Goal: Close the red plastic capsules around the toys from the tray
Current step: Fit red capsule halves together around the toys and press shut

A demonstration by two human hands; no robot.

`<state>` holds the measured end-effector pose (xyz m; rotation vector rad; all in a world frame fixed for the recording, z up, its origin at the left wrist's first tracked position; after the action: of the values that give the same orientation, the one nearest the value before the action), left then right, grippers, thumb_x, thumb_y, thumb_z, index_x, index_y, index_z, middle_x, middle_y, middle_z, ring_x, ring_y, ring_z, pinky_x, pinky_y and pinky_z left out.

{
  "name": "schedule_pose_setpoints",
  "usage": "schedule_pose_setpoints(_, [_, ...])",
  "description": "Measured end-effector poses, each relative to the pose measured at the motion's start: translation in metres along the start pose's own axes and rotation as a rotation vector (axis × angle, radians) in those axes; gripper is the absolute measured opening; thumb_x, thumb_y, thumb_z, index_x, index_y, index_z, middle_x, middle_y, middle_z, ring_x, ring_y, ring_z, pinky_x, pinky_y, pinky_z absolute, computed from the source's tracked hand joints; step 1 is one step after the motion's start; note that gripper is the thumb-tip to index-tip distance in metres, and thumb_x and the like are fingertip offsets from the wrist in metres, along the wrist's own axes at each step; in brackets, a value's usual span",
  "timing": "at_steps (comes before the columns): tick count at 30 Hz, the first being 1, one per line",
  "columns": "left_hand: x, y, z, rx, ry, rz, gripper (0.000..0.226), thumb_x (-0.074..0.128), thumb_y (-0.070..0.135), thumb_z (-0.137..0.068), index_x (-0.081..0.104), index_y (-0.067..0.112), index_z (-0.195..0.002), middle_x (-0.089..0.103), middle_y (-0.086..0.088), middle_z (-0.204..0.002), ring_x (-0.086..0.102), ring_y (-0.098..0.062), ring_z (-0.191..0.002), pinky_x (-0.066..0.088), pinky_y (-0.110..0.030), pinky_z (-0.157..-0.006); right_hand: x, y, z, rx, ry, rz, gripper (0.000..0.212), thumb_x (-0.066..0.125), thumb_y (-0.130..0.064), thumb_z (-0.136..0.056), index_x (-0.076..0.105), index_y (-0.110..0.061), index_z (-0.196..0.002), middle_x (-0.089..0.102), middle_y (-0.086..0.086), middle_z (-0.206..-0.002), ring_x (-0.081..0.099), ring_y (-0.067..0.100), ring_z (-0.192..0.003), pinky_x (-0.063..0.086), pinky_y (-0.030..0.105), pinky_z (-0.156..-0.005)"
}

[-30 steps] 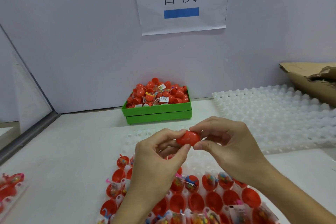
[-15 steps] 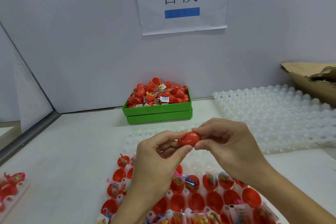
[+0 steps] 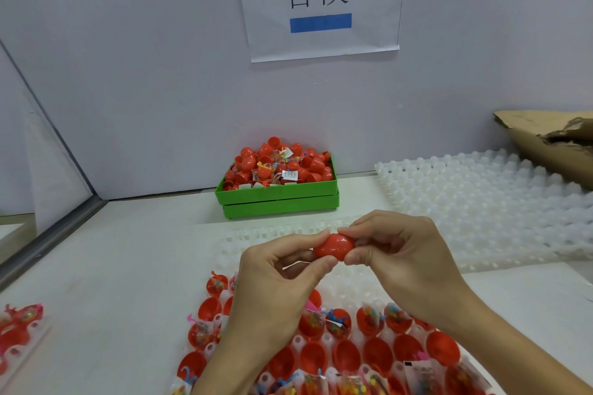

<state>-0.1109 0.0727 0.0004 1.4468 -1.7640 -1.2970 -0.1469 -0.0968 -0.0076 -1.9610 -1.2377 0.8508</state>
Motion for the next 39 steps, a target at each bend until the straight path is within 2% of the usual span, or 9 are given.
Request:
schedule_pose_setpoints(4, [-0.0003, 0.0012, -0.0004, 0.003, 0.007, 0.004, 0.037, 0.081, 0.001, -0.073, 0.076, 0.034, -0.089, 0.077, 0.009, -0.08, 0.074, -0.009, -0.076, 0.056, -0.014, -0.068, 0.0002, 0.0023, 0.0, 0.05, 0.023, -0.074, 0.029, 0.076, 0.018, -0.07, 0.077, -0.007, -0.084, 0.074, 0.007, -0.077, 0.072, 0.02, -0.07, 0.058, 0.024, -0.069])
schedule_pose_setpoints(12, [0.0011, 0.001, 0.0004, 0.003, 0.011, -0.031, 0.035, 0.082, 0.006, -0.071, 0.074, 0.035, -0.089, 0.076, 0.012, -0.079, 0.073, -0.006, -0.075, 0.054, -0.012, -0.068, 0.0003, -0.0006, -0.0009, -0.012, 0.0, 0.036, 0.034, 0.076, 0.019, -0.069, 0.078, -0.011, -0.085, 0.073, 0.003, -0.079, 0.073, 0.017, -0.071, 0.06, 0.032, -0.069])
schedule_pose_setpoints(19, [0.0009, 0.0003, 0.0005, -0.034, 0.016, -0.029, 0.035, 0.083, 0.003, -0.07, 0.075, 0.032, -0.088, 0.076, 0.013, -0.077, 0.073, -0.006, -0.073, 0.055, -0.013, -0.065, -0.0014, -0.0038, -0.0004, -0.069, -0.027, 0.101, 0.03, 0.075, 0.021, -0.07, 0.079, -0.005, -0.085, 0.072, 0.001, -0.079, 0.071, 0.011, -0.068, 0.058, 0.022, -0.064])
schedule_pose_setpoints(24, [0.0043, 0.0002, 0.0015, -0.035, 0.034, -0.077, 0.043, 0.083, -0.002, -0.069, 0.074, 0.038, -0.08, 0.073, 0.024, -0.078, 0.072, 0.002, -0.073, 0.053, -0.007, -0.066, 0.0009, -0.0056, 0.0016, -0.115, -0.057, 0.234, 0.023, 0.076, 0.017, -0.072, 0.079, -0.003, -0.084, 0.071, 0.001, -0.078, 0.069, 0.012, -0.069, 0.059, 0.029, -0.062])
schedule_pose_setpoints(28, [0.0069, 0.0014, 0.0023, -0.014, 0.049, -0.167, 0.059, 0.082, -0.005, -0.07, 0.071, 0.053, -0.071, 0.07, 0.031, -0.078, 0.07, 0.006, -0.08, 0.052, -0.006, -0.07, 0.005, -0.0038, 0.0038, -0.117, -0.067, 0.31, 0.022, 0.075, 0.016, -0.073, 0.08, -0.003, -0.084, 0.072, 0.002, -0.077, 0.067, 0.01, -0.07, 0.058, 0.028, -0.063])
schedule_pose_setpoints(31, [0.0056, 0.0012, 0.0022, -0.023, 0.081, -0.158, 0.056, 0.082, -0.003, -0.07, 0.071, 0.051, -0.067, 0.072, 0.025, -0.078, 0.071, 0.005, -0.076, 0.052, -0.007, -0.066, 0.005, -0.0041, 0.0042, -0.088, -0.068, 0.288, 0.025, 0.074, 0.015, -0.075, 0.08, -0.005, -0.089, 0.073, 0.0, -0.079, 0.068, 0.004, -0.071, 0.057, 0.02, -0.065])
schedule_pose_setpoints(35, [0.0031, 0.0008, 0.0003, -0.064, 0.102, -0.091, 0.044, 0.084, 0.001, -0.068, 0.074, 0.044, -0.065, 0.074, 0.02, -0.073, 0.071, 0.002, -0.07, 0.052, -0.007, -0.061, 0.0016, -0.0069, 0.0019, -0.096, -0.041, 0.246, 0.026, 0.079, 0.011, -0.072, 0.081, -0.008, -0.09, 0.074, -0.004, -0.08, 0.069, 0.005, -0.071, 0.056, 0.021, -0.066])
schedule_pose_setpoints(39, [0.0032, 0.0011, 0.0007, -0.077, 0.097, -0.068, 0.044, 0.084, 0.002, -0.068, 0.075, 0.045, -0.065, 0.075, 0.017, -0.073, 0.072, 0.0, -0.071, 0.053, -0.009, -0.061, 0.0002, -0.0072, 0.0011, -0.08, -0.026, 0.228, 0.027, 0.081, 0.011, -0.07, 0.081, -0.009, -0.088, 0.074, -0.005, -0.078, 0.07, 0.005, -0.068, 0.055, 0.017, -0.065])
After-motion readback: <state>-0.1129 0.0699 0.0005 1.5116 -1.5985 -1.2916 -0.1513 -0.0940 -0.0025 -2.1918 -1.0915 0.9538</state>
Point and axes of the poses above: each hand's wrist, its own z-axis away from the middle knuckle, its own x-axis out of the palm, y = z × x, the point moved 2 cm from there along -z, towards the middle knuckle
